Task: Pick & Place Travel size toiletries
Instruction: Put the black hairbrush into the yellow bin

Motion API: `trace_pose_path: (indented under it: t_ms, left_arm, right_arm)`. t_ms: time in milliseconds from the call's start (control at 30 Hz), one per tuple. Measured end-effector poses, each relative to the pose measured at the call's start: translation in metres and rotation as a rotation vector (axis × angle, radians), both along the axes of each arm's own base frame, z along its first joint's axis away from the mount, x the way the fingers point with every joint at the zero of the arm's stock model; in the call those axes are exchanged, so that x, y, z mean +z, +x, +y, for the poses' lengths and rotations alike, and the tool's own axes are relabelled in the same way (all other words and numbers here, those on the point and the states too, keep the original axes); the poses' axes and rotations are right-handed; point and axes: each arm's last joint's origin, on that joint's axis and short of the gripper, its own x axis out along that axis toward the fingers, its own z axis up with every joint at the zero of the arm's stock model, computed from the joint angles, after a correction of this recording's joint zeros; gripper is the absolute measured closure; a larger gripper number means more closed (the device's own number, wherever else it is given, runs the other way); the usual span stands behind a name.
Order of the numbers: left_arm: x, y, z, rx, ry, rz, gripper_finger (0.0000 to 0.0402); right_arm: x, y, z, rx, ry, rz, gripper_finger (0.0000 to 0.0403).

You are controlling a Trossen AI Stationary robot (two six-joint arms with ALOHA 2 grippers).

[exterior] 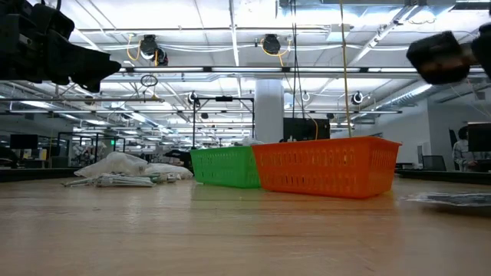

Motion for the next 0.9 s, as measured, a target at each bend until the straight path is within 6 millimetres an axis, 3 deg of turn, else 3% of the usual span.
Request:
trace_pose_path:
  t_ms: [133, 233, 400, 533, 633, 767, 900]
  left_arm:
    - [0.0, 0.0, 0.0, 0.0, 0.0, 0.0, 0.0243]
    - [0.0, 0.0, 0.0, 0.0, 0.0, 0.0, 0.0243]
    - [0.0, 0.0, 0.0, 0.0, 0.0, 0.0, 0.0243]
    - [0.0, 0.0, 0.0, 0.0, 0.0, 0.0, 0.0243]
    - [0.0, 0.0, 0.0, 0.0, 0.0, 0.0, 0.0243]
    - [0.0, 0.0, 0.0, 0.0, 0.0, 0.0, 0.0243]
    - [0.0, 0.0, 0.0, 0.0, 0.0, 0.0, 0.0243]
  right_arm:
    - [0.018, -0.005, -0.004, -0.067, 0.112, -0.015, 0.0401]
    - [0.02, -0.008, 0.005, -0.034, 0.197, -0.055, 0.0381]
    - [0.006, -0.013, 0.023, 0.02, 0.23, -0.075, 0.0289]
    - [-0.013, -0.012, 0.03, 0.048, 0.105, -0.084, 0.0197]
    - [-0.026, -0.01, 0.032, 0.04, 0.014, -0.099, 0.0152]
    - [-0.041, -0.008, 0.034, 0.04, -0.038, -0.073, 0.0133]
    - [-0.053, -0.007, 0.035, 0.043, -0.07, -0.04, 0.0143]
